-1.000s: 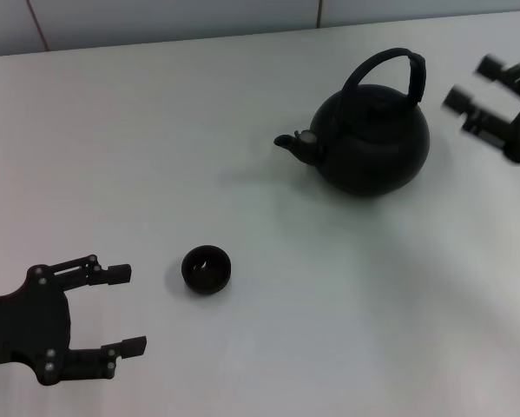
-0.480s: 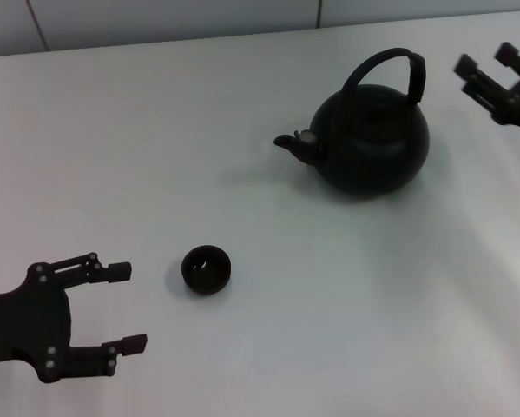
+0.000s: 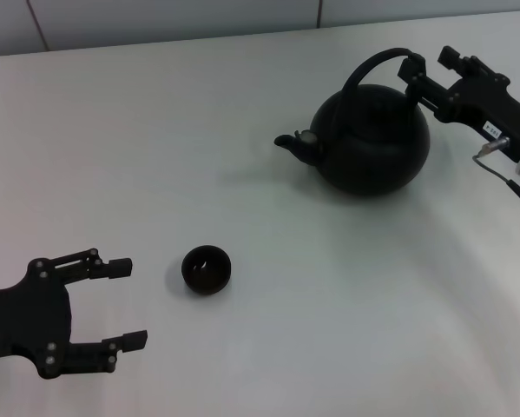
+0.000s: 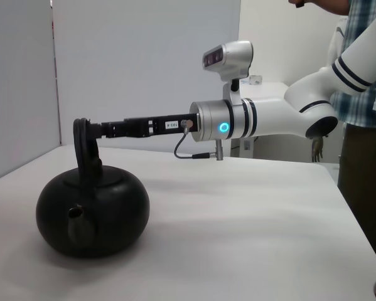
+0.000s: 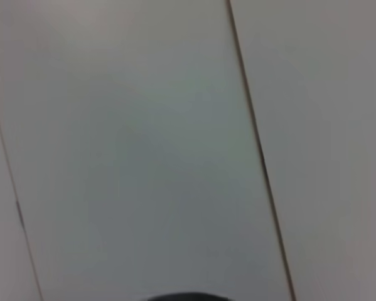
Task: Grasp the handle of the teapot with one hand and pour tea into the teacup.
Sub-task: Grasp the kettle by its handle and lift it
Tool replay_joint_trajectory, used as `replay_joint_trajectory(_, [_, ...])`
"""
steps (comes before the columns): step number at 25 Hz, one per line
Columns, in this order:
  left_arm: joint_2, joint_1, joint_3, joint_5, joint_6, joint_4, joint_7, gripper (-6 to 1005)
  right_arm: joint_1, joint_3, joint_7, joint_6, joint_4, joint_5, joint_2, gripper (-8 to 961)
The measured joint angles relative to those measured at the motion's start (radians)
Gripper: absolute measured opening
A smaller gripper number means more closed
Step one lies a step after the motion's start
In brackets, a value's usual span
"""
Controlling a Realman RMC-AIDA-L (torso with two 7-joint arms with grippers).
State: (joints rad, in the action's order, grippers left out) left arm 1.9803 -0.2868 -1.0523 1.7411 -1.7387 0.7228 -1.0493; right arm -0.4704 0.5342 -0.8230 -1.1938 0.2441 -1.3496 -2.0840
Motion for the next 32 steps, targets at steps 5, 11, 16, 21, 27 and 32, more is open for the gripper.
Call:
replay_joint_trajectory(5, [0.000, 0.000, 0.000, 0.000, 0.002, 0.001, 0.000, 826, -0.012, -0.011, -0.004, 0.055, -0.011, 0.006, -0.001, 758])
replay_joint_trajectory(11, [-0.001, -0.003, 0.000, 0.000, 0.007, 0.002, 0.006, 826, -0.029, -0.012, -0.008, 0.101, -0.025, 0.009, -0.001, 759])
replay_joint_trajectory(16, [-0.002, -0.006, 0.000, 0.000, 0.007, 0.003, 0.004, 826, -0.033, -0.013, -0.008, 0.106, -0.029, 0.010, -0.001, 758])
replay_joint_trajectory(21, [-0.002, -0.006, 0.000, 0.000, 0.007, 0.003, 0.002, 826, -0.033, -0.010, -0.001, 0.101, -0.033, 0.011, -0.002, 758])
replay_joint_trajectory(27, [-0.003, -0.006, 0.000, 0.000, 0.007, 0.003, 0.001, 826, -0.035, -0.014, 0.006, 0.079, -0.035, 0.011, -0.001, 637])
replay_joint_trajectory(32, [-0.004, -0.006, 0.000, 0.000, 0.007, 0.003, 0.001, 826, -0.033, -0.014, 0.006, 0.071, -0.035, 0.011, -0.001, 462])
